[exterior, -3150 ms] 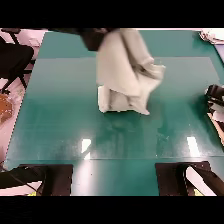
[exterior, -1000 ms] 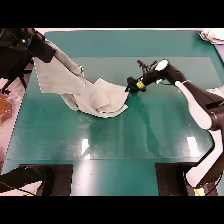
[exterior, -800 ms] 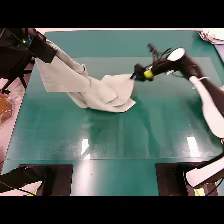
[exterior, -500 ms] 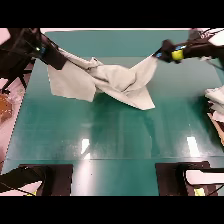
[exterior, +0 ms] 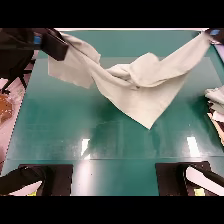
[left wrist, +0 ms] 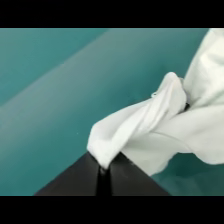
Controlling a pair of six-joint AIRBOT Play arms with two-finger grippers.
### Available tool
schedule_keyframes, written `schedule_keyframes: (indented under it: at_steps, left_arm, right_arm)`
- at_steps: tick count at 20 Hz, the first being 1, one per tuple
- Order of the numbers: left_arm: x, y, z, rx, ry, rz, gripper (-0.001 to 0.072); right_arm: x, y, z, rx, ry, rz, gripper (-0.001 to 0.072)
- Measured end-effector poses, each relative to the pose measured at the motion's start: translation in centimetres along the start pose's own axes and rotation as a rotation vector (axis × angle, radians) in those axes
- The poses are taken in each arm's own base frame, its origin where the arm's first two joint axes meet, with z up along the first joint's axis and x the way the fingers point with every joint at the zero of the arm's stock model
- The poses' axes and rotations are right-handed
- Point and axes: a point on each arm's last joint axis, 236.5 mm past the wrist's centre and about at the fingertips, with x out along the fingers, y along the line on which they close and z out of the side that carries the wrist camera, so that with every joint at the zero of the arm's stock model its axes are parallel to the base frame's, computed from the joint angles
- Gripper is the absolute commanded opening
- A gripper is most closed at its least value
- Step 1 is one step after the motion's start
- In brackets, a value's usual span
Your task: Fold the shirts.
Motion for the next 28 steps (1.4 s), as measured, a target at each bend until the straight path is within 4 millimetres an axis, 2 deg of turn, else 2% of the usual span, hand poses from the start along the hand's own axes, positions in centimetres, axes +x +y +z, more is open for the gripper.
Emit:
schedule_keyframes:
  at_steps: [4,8,10,12,15,18,21,24,28]
  left_arm:
    - [-6.2,2.7,1.2,-0.059,-0.108,0.049,0.0026]
    - [-14.5,4.4,2.4,-0.093,-0.273,0.088,0.0026]
    - [-18.1,4.4,2.9,-0.107,-0.357,0.083,0.0027]
    - [-20.6,3.9,3.1,-0.118,-0.413,0.054,0.0027]
    - [-21.8,1.7,2.6,-0.129,-0.415,-0.040,0.0027]
    - [-20.3,-0.1,1.0,-0.125,-0.341,-0.109,0.0027]
    - [-16.7,-1.5,-1.6,-0.121,-0.219,-0.148,0.0027]
    - [-10.8,-2.9,-5.6,-0.124,-0.057,-0.176,0.0027]
    - [-2.6,-4.8,-12.8,-0.163,0.140,-0.184,0.0027]
  right_arm:
    - [-6.3,1.2,2.2,-0.048,-0.153,-0.056,0.0019]
    - [-11.1,4.5,2.8,-0.119,-0.277,-0.069,0.0020]
    - [-13.5,6.5,3.0,-0.159,-0.348,-0.066,0.0019]
    - [-15.6,8.5,2.9,-0.198,-0.412,-0.060,0.0019]
    - [-18.1,10.8,2.5,-0.243,-0.481,-0.050,0.0019]
    - [-18.7,11.4,2.4,-0.254,-0.498,-0.048,0.0019]
    - [-15.9,9.0,2.0,-0.210,-0.394,-0.061,0.0020]
    - [-11.1,6.0,0.9,-0.145,-0.218,-0.040,0.0020]
    - [-2.2,2.0,-2.1,-0.064,0.058,0.006,0.0019]
